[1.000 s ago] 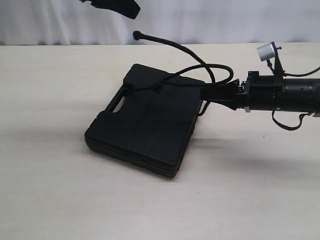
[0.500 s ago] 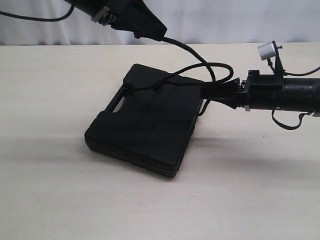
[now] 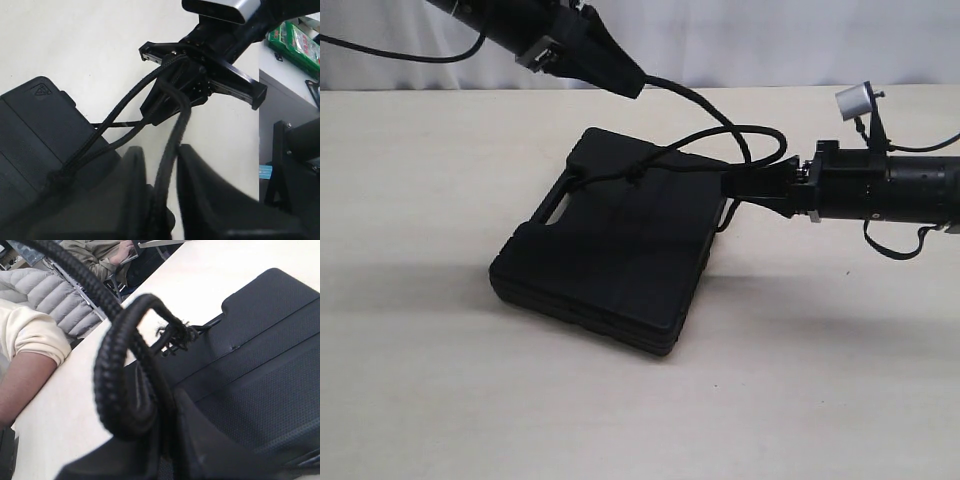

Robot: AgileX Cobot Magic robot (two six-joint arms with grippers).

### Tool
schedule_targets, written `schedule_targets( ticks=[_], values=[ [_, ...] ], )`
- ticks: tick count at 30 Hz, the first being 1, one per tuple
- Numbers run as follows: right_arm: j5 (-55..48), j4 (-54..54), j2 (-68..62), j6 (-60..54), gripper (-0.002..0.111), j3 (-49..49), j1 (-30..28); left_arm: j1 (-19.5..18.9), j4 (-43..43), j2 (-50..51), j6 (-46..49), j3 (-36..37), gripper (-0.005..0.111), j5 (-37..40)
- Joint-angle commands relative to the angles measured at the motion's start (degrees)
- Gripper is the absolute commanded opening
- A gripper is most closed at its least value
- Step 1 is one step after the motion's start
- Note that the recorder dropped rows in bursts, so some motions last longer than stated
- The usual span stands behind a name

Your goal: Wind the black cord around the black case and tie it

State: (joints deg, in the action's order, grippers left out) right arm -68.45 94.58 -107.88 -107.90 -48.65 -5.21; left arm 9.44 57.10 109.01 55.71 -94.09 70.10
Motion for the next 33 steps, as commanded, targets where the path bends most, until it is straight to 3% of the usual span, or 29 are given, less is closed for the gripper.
schedule_targets(
  ticks=[1, 8, 12, 16, 19, 22, 25, 30, 33],
  values=[
    [-1.5, -0.8, 0.7, -0.5, 0.013, 0.0, 0.0, 0.2, 4.2, 0.5, 0.0, 0.3, 0.0, -0.6],
    [-1.2, -5.2, 3.3, 4.1, 0.064, 0.0, -3.8, 0.2, 12.2, 0.5, 0.1, 0.0, 0.0, -3.2],
    [3.6, -9.7, 8.9, 10.5, 0.064, -1.3, -12.4, 0.2, 21.3, 0.5, 1.8, 0.0, 0.0, -3.6],
    [-1.3, -6.5, 13.9, 11.7, 0.06, -2.6, -17.4, 1.1, 27.5, 0.5, 4.7, 0.0, 0.0, -4.6],
    [-1.5, -6.8, 16.3, 9.1, 0.057, -2.6, -13.9, 2.5, 27.9, 0.5, 5.3, 0.0, 0.0, -7.9],
    [4.0, -13.9, 16.8, 7.3, 0.055, -2.6, -6.5, 4.5, 27.9, 0.5, 6.1, 0.0, 0.0, -10.0],
    [16.6, -18.0, 16.8, 8.2, 0.055, -2.6, 0.3, 6.2, 27.9, 0.5, 6.8, 0.0, 0.0, -10.3],
    [36.1, -15.4, 16.6, 6.2, 0.055, -2.6, 9.7, 6.6, 27.9, 0.5, 7.0, 0.0, 0.0, -9.0],
    [42.8, -14.0, 15.7, 3.3, 0.052, -2.6, 14.0, 6.6, 27.9, 0.5, 7.0, 0.0, 0.0, -8.8]
  ],
)
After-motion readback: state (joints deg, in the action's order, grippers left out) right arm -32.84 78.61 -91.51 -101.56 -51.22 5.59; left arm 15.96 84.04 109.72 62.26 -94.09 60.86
